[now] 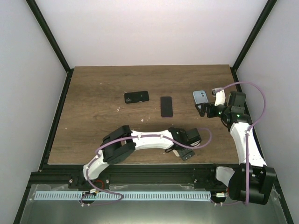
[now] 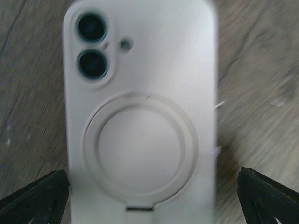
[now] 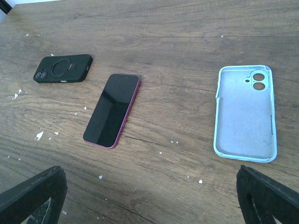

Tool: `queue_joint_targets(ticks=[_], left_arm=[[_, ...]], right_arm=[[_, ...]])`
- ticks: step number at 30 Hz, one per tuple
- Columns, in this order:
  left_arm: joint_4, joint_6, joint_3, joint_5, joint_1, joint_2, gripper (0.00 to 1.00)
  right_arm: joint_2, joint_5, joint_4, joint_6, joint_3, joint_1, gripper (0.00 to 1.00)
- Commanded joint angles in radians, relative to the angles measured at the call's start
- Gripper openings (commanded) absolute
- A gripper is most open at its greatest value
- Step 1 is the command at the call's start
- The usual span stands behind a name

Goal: Take the phone out of the phone case
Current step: Pick up the phone at the center of the board.

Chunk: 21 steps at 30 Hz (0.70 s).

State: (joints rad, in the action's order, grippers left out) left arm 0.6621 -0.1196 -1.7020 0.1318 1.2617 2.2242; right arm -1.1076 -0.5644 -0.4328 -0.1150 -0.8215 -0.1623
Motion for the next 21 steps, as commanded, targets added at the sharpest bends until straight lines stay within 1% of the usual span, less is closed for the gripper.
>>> queue_joint_targets(ticks=[1,4,6,8,10,13,16,21], left_arm=[[0.021,-0.025,0.082,0.012,-0.053,-0.034,1.0],[0.01,-0.012,0.081,-0.05,-0.067,-0.032,1.0],[0.034,-0.002,0.06,-0.123,-0.066,-0.006,1.0],[0.069,0.006,0.032,-0.165,-0.065,0.024,0.99],[0.089,0.013,0.033,-0.174,-0.065,0.037,0.95],[0.112,0.006,0.064,-0.137,-0.063,0.019,0.86],[0.129,-0.015,0.141,-0.069,-0.058,-0.043,0.82],[0.122,-0.101,0.393,-0.034,-0.058,-0.225,0.79]], right_arm=[[0.016,-0.013,0.011,-0.01,-0.024,-0.009,1.0],[0.013,-0.014,0.009,-0.011,-0.025,-0.009,1.0],[0.01,-0.012,0.009,-0.012,-0.025,-0.009,1.0],[0.007,-0.012,0.008,-0.014,-0.024,-0.009,1.0],[0.006,-0.015,0.006,-0.013,-0.025,-0.009,1.0],[0.005,-0.017,0.006,-0.015,-0.027,-0.009,1.0],[0.003,-0.021,0.004,-0.015,-0.027,-0.009,1.0],[0.0,-0.033,-0.001,-0.018,-0.028,-0.009,1.0]])
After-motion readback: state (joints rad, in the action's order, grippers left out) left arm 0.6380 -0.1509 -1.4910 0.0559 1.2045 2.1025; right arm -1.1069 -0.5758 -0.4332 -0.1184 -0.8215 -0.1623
